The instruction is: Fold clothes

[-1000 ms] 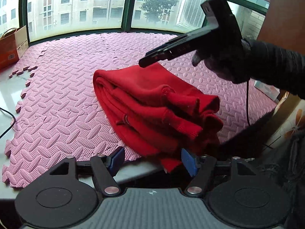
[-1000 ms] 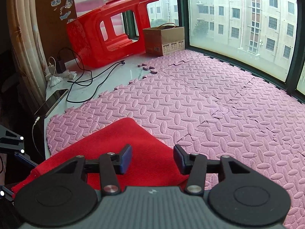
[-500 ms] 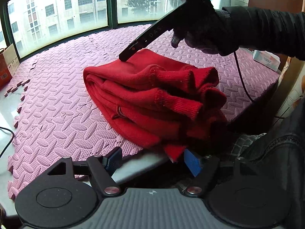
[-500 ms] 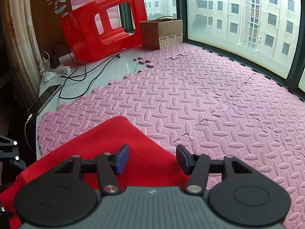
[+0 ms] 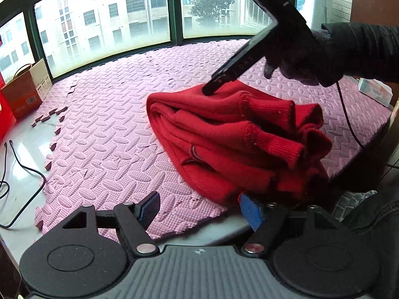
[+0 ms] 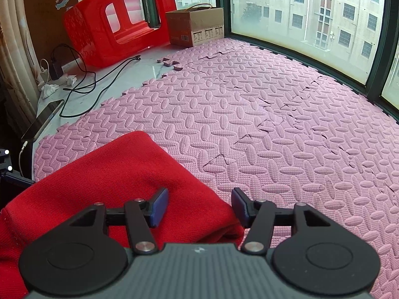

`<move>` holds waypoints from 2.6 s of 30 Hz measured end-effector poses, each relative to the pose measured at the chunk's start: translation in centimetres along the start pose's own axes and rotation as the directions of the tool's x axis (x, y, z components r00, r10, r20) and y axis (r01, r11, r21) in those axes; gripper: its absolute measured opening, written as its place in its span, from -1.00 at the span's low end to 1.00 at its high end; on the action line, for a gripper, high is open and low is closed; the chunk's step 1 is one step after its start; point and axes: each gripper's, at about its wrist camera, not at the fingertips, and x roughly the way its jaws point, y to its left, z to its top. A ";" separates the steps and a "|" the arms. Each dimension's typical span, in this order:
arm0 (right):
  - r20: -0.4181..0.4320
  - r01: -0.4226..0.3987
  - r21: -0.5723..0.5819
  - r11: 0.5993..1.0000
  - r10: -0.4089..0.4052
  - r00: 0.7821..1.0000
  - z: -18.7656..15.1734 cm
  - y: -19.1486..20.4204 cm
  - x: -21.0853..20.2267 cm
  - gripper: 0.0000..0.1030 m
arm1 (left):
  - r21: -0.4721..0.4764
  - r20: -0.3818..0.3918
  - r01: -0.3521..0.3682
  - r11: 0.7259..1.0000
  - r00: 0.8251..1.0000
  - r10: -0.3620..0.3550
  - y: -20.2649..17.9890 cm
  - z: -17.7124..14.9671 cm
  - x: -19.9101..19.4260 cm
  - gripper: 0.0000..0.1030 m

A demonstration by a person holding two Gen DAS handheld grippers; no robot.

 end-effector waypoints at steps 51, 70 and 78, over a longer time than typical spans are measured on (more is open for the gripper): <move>0.021 -0.023 0.482 0.876 0.014 1.000 -8.2 -3.5 -6.4 0.12 | -0.029 0.003 -0.126 0.992 0.992 0.126 11.0 8.3 8.0 -0.79; 0.109 -0.020 0.319 0.947 -0.016 0.994 0.1 -1.4 0.2 0.11 | -0.179 0.156 0.203 0.963 0.972 -0.176 4.0 12.3 4.6 -0.74; 0.150 -0.009 0.179 0.984 -0.019 0.989 -0.1 2.0 -2.1 0.11 | -0.332 0.111 0.206 0.921 0.978 -0.178 7.3 10.9 6.9 -0.75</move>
